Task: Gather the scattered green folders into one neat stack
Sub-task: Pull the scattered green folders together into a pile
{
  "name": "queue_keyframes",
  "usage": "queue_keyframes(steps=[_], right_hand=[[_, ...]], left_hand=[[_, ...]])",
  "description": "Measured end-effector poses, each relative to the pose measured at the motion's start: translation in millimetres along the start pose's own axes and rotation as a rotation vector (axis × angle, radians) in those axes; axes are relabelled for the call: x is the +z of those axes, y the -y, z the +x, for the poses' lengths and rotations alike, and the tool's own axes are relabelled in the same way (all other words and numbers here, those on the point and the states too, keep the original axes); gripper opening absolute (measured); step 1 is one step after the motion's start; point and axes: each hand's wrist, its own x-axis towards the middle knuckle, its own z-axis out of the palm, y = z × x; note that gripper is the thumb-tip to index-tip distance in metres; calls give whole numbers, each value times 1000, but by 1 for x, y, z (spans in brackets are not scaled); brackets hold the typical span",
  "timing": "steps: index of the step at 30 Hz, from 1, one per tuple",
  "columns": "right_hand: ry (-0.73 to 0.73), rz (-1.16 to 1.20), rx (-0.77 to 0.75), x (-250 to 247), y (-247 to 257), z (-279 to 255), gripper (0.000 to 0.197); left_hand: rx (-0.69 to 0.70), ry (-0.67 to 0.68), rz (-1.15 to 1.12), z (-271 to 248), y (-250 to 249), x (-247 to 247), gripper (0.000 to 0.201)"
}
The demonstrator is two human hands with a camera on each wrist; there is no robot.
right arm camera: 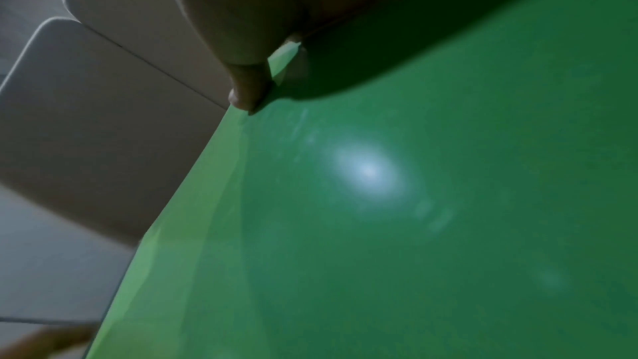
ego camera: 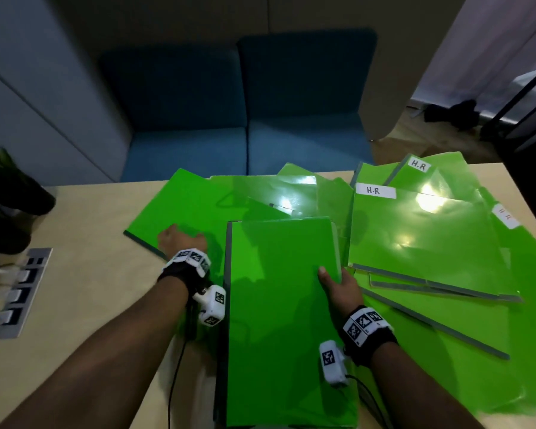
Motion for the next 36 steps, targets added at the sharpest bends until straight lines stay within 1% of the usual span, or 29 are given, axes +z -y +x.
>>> queue_keyframes(steps=[1,2,3,4,5,6,7,8,10,11,12,14,16,18,19,21,23,25,26,28,30,31,32,35,36], right_hand=[[-4,-1,3,1,-5,4,99],[-8,-4,8,2,-7,7,95],[-16,-14,15,4,-4,5,89],[-19,-26,5,4,2,1,78],[-20,-40,-3,3,4,0,65],[-10,-46,-9,3,6,-1,53],[-3,-51,-10,2,6,-1,48],[7,-55,-10,1,7,-3,46],[12,-53,-15,1,7,-2,49],[9,-48,-18,1,7,-1,49],[9,-40,-20,1,7,-1,48],[13,-10,-16,2,5,2,46],[22,27,-10,3,4,3,38],[35,37,-11,3,2,4,30],[35,26,-12,3,1,4,32],[26,1,-27,3,-2,5,46],[11,-14,-42,3,1,0,53],[0,-29,-47,2,7,-4,53],[-3,-33,-36,1,9,-5,50],[-1,-30,-27,-1,13,-6,39],[9,45,-11,-5,22,-10,26],[1,67,-27,-8,23,-11,26],[0,60,-51,-13,26,-13,31],[-36,65,-173,-37,40,-20,42],[-53,60,-184,-46,44,-20,51]], left_hand=[[-77,82,93,-5,17,-8,70],[-97,179,128,-4,33,-8,71],[-142,268,139,9,50,-1,74],[-203,319,99,24,63,6,79],[-213,315,1,40,76,11,90],[-240,343,-87,60,90,23,102],[-292,368,-192,75,102,36,103],[-319,371,-259,76,102,38,92],[-345,324,-356,45,79,14,69],[-345,246,-330,40,74,8,65],[-355,156,-353,40,72,5,65],[-321,31,-494,38,72,-4,64],[-312,-121,-618,39,74,-16,59],[-331,-235,-708,39,84,-38,57],[-331,-290,-747,40,89,-51,57],[-333,-378,-803,43,105,-78,59],[-329,-438,-744,40,119,-104,58],[-340,-454,-638,32,132,-128,57],[-353,-441,-581,29,141,-136,56],[-364,-400,-512,24,157,-148,54],[-354,-354,-512,21,172,-151,58],[-329,-340,-510,16,176,-152,62],[-317,-329,-519,13,180,-150,63],[-243,-309,-593,0,181,-138,52],[-218,-287,-634,1,183,-132,47]])
